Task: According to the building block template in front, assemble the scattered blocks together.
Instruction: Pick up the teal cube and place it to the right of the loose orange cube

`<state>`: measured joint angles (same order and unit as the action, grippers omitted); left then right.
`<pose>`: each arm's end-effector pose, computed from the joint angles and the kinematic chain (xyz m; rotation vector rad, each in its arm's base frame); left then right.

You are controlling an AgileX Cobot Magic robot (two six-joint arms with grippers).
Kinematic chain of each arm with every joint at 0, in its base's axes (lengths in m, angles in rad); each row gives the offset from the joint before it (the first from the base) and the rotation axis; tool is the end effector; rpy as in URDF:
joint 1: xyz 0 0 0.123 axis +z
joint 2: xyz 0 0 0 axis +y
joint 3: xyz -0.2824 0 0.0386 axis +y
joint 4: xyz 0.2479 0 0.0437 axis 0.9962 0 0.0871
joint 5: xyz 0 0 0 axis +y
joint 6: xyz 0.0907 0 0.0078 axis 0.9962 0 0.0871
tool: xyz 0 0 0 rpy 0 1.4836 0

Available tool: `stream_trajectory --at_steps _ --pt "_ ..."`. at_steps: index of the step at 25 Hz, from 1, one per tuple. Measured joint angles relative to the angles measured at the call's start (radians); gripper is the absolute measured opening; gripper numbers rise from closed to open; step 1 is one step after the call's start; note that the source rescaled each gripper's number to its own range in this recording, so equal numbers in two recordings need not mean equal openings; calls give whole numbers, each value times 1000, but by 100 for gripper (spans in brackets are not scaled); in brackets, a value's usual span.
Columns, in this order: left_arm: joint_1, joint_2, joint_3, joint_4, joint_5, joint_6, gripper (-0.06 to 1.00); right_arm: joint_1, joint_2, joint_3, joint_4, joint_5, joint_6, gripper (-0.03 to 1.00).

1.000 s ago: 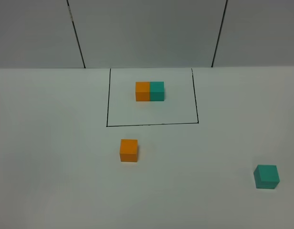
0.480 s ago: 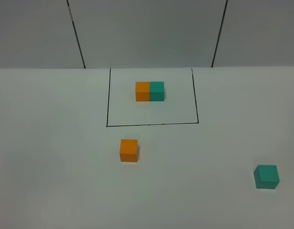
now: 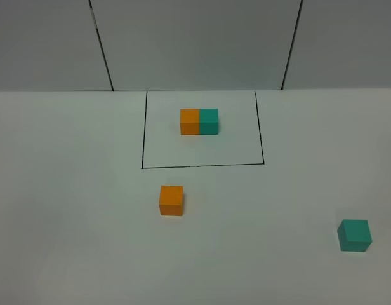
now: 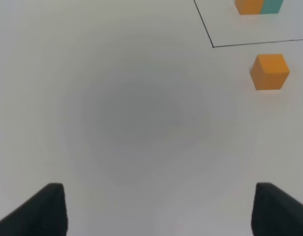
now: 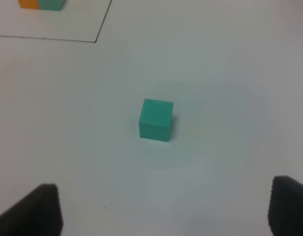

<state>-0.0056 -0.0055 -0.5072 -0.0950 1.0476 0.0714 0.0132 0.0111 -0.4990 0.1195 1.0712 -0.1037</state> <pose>-0.0063 -0.0075 0.2805 0.0819 2.0140 -0.0713 -0.0039 0.0095 0.2766 -0.1259 2.0582 0.0878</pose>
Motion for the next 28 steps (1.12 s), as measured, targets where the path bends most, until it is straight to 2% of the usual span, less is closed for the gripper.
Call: stream_trajectory --at_steps 9,14,17,22,28 --pt "0 0 0 0 0 0 72 0 0 0 3 0 6 72" --pt "0 0 0 0 0 0 71 0 47 -14 12 2 87 72" --pt "0 0 0 0 0 0 71 0 180 -54 44 7 110 72" --pt "0 0 0 0 0 0 71 0 482 -106 94 3 70 72" --pt "0 0 0 0 0 0 71 0 914 -154 99 -111 -48 72"
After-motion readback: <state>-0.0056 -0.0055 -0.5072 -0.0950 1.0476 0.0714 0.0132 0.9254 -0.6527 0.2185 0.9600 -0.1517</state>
